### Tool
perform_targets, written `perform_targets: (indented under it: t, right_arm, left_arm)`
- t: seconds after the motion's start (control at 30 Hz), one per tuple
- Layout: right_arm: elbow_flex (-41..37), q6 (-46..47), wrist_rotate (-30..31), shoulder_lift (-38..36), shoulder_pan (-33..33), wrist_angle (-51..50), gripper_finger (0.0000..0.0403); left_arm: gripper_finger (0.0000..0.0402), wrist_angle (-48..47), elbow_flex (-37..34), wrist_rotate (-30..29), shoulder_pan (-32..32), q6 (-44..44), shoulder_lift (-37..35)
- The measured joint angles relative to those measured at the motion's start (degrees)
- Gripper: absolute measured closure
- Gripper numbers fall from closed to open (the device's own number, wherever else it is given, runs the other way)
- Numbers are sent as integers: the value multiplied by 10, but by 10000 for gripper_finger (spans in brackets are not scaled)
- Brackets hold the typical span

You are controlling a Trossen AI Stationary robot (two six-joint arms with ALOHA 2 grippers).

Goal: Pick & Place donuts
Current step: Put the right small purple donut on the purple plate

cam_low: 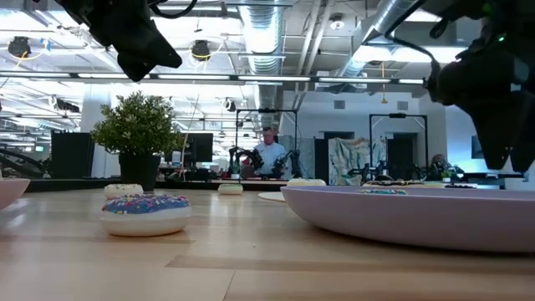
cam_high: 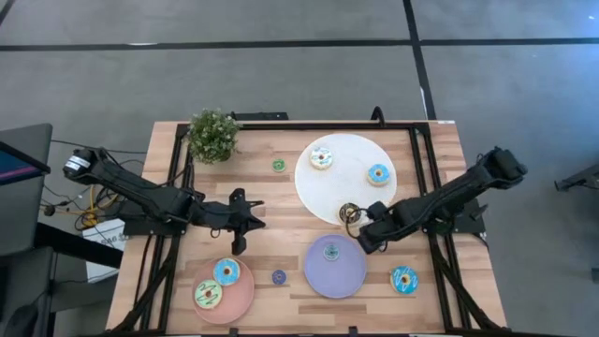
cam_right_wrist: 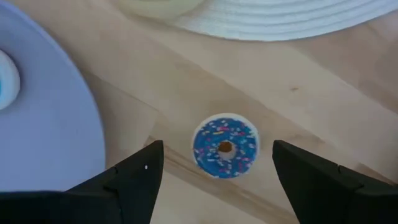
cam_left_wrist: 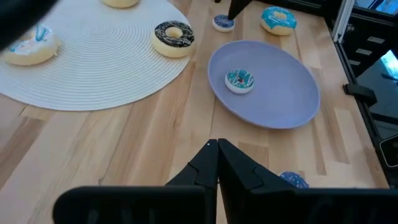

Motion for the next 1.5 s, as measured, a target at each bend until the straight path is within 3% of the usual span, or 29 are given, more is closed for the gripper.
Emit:
perform_targets:
  t: [0.13, 0.43, 0.8, 1.3, 1.5]
  right_arm:
    - [-13, -9, -9, 19, 0, 11, 111]
    - [-108, 58, -23, -37, 9, 120, 113]
    - [-122, 60, -41, -15, 9, 148, 115]
    - [-114, 59, -54, -20, 9, 131, 200]
    - [-65, 58, -14, -58, 19, 70, 215]
  left_arm:
    - [401, -1, 0, 0, 0, 0, 0]
    - [401, -1, 0, 3, 0, 0, 0]
    - [401, -1, 0, 2, 0, -2, 0]
    - [401, 0, 0, 0, 0, -10, 0]
    - [401, 3, 0, 0, 0, -17, 0]
